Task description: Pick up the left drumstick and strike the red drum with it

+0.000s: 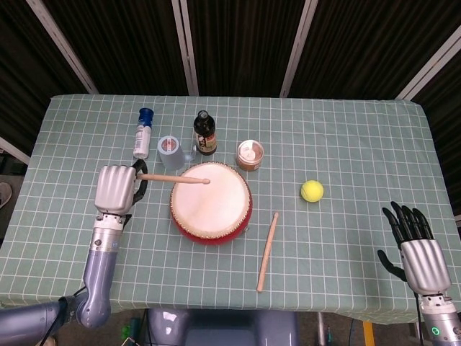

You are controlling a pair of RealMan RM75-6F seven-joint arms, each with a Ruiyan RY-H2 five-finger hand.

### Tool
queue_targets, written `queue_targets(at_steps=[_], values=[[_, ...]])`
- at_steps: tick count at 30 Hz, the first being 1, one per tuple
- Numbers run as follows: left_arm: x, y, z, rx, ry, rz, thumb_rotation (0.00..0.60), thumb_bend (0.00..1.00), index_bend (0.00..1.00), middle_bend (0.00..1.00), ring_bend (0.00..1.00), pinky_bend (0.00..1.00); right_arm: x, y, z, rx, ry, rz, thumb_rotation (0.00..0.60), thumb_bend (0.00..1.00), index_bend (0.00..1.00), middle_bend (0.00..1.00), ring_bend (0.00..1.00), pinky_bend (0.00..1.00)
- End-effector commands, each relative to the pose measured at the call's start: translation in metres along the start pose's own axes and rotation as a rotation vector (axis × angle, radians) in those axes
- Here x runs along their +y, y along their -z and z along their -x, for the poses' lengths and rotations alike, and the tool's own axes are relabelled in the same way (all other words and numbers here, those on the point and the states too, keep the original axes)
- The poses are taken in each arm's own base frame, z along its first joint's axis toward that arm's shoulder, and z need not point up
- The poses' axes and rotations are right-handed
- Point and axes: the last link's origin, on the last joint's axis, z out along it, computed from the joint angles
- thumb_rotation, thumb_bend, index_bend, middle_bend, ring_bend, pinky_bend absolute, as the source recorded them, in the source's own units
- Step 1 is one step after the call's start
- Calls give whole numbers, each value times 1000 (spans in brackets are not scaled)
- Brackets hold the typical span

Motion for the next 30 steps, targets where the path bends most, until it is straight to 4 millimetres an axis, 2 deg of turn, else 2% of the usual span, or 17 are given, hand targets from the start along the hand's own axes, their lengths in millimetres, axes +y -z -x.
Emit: queue_targets(at_steps=[1, 4, 6, 9, 14, 19, 24, 30], values=[[-15, 16, 38, -336, -252, -89, 600, 542, 726, 1000, 1000, 956, 0, 1, -1, 3, -6, -1, 600, 340, 0, 0, 0, 66], [-13, 16, 28, -443, -320, -126, 600, 541, 725, 1000, 1000, 957, 0, 1, -1, 5, -11, 1, 600, 340, 0, 0, 0, 66], [-7, 12, 13, -438, -284, -128, 600, 540, 726, 1000, 1000, 957, 1, 1, -2, 6, -10, 5, 600, 340, 0, 0, 0, 66], [10, 1, -27, -212, -31, -86, 600, 538, 727, 1000, 1000, 956, 2, 1, -2, 4, -11, 11, 600, 341, 0, 0, 0, 66], [19, 1, -76, 98, 260, 3, 600, 538, 725, 1000, 1000, 956, 1, 1, -2, 7, -9, 9, 600, 340, 0, 0, 0, 66], [22, 4, -103, 251, 399, 69, 600, 538, 721, 1000, 1000, 956, 1, 2, -1, 5, -3, 6, 600, 340, 0, 0, 0, 66], [29, 7, -108, 316, 459, 137, 600, 537, 718, 1000, 1000, 956, 0, 2, 0, 3, -3, 7, 600, 340, 0, 0, 0, 66], [35, 6, -88, 232, 348, 157, 600, 535, 721, 1000, 1000, 957, 1, 1, 0, -1, -3, 8, 600, 340, 0, 0, 0, 66]])
